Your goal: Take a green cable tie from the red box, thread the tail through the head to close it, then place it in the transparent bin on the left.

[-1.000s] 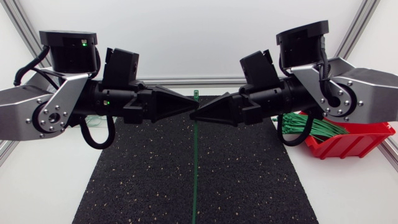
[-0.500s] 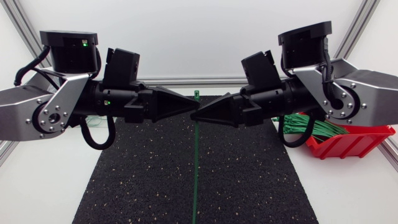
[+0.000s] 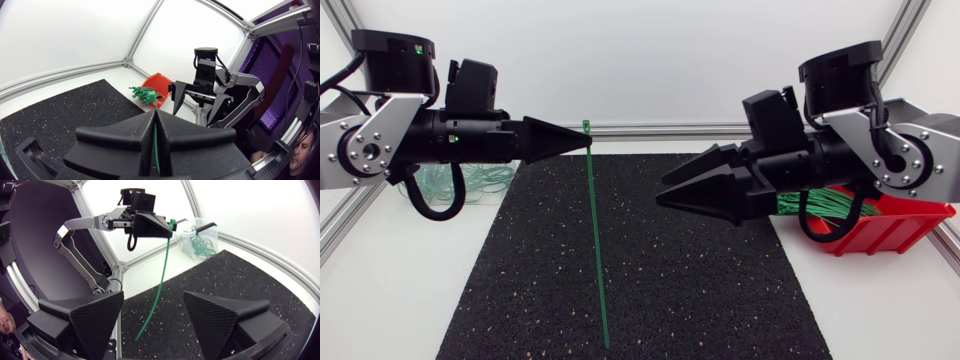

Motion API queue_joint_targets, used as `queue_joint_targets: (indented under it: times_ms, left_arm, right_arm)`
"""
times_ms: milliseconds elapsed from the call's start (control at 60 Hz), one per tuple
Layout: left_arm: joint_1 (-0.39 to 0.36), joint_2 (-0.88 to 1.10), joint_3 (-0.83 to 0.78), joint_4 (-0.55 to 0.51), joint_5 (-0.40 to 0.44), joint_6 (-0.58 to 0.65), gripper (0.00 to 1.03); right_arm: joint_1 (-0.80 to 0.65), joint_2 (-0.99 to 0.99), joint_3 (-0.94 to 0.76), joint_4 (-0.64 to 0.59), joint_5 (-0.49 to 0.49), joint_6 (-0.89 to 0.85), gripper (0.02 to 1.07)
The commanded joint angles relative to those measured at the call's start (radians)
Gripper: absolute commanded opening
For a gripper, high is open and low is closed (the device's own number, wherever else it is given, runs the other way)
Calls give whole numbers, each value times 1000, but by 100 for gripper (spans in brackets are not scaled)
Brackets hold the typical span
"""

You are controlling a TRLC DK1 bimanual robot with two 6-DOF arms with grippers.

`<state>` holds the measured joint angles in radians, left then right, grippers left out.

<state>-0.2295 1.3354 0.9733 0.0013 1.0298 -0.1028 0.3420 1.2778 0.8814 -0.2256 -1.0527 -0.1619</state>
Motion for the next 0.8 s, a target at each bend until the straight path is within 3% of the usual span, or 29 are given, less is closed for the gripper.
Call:
queue_joint_targets:
  times_ms: [0, 67, 83, 150, 267, 333, 467, 700, 783]
  left_arm:
    - [25, 2, 51, -38, 0, 51, 3]
    - [44, 15, 76, -72, 1, 64, 3]
    - [47, 19, 85, -84, 7, 75, 3]
    - [48, 21, 91, -107, 9, 124, 3]
    - [61, 67, 127, -135, 10, 132, 3]
    - [65, 88, 142, -138, 10, 135, 3]
    - [73, 119, 189, -158, 15, 137, 3]
    - [81, 131, 222, -172, 21, 137, 3]
    - [84, 137, 235, -184, 21, 137, 3]
  right_arm:
    - [-20, 40, 41, -132, -6, -146, 104]
    - [-29, 71, 80, -288, 49, -283, 104]
    - [-18, 69, 80, -308, 111, -323, 104]
    - [23, 60, 73, -324, 250, -384, 104]
    - [31, 45, 65, -337, 372, -426, 103]
    - [29, 41, 82, -411, 327, -476, 103]
    - [-23, 41, 122, -437, 246, -479, 103]
    - [-74, 129, 169, -457, 307, -596, 103]
    - [-74, 127, 131, -368, 330, -633, 103]
